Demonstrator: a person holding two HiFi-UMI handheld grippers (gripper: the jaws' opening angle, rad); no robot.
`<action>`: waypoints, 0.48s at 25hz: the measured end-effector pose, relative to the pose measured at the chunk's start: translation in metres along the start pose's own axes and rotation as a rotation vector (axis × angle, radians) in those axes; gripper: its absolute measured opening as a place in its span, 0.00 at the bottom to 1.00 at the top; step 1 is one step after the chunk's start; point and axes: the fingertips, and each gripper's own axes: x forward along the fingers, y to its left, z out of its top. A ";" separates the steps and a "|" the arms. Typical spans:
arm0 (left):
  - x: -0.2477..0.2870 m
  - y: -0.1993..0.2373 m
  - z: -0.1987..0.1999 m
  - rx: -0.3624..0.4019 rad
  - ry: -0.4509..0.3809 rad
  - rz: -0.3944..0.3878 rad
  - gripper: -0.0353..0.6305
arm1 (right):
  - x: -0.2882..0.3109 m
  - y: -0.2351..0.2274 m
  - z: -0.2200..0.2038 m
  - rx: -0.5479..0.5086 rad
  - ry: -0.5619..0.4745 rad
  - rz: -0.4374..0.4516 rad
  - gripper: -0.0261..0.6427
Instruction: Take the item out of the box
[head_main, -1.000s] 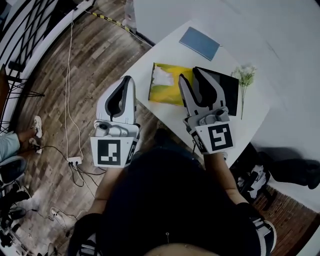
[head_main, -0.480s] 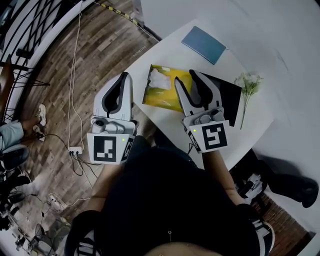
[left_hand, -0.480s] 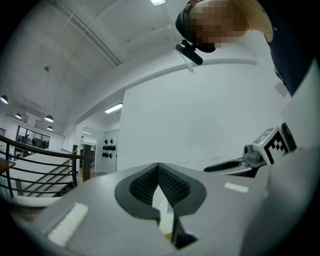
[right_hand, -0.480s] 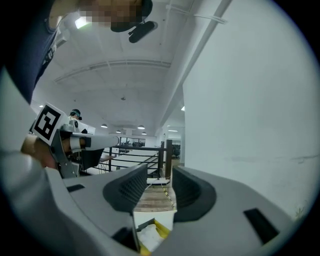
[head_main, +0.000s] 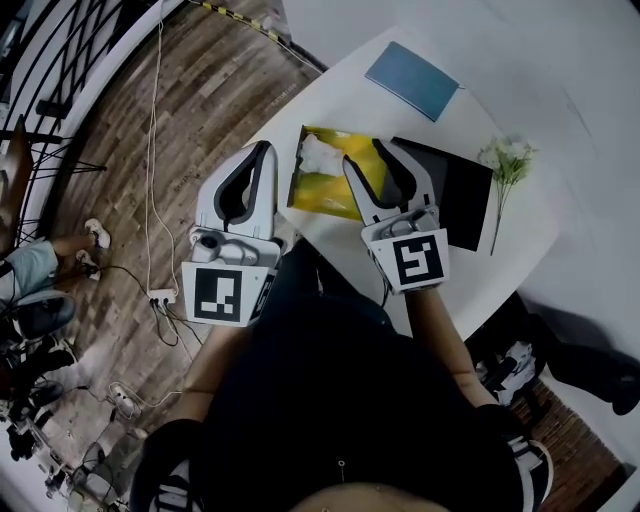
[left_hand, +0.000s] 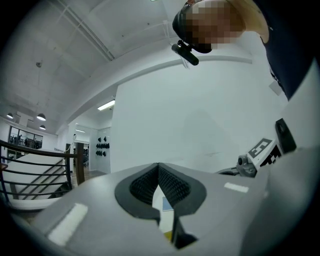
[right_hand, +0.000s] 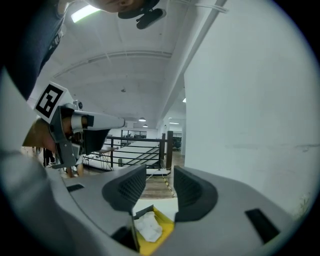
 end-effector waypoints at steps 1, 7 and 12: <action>0.001 0.002 -0.003 -0.005 0.005 -0.003 0.07 | 0.003 0.001 -0.006 0.008 0.007 0.001 0.28; 0.009 0.012 -0.028 -0.027 0.042 -0.046 0.07 | 0.025 0.010 -0.034 0.080 0.082 0.008 0.28; 0.015 0.018 -0.057 -0.031 0.115 -0.091 0.07 | 0.041 0.013 -0.070 0.055 0.172 -0.007 0.28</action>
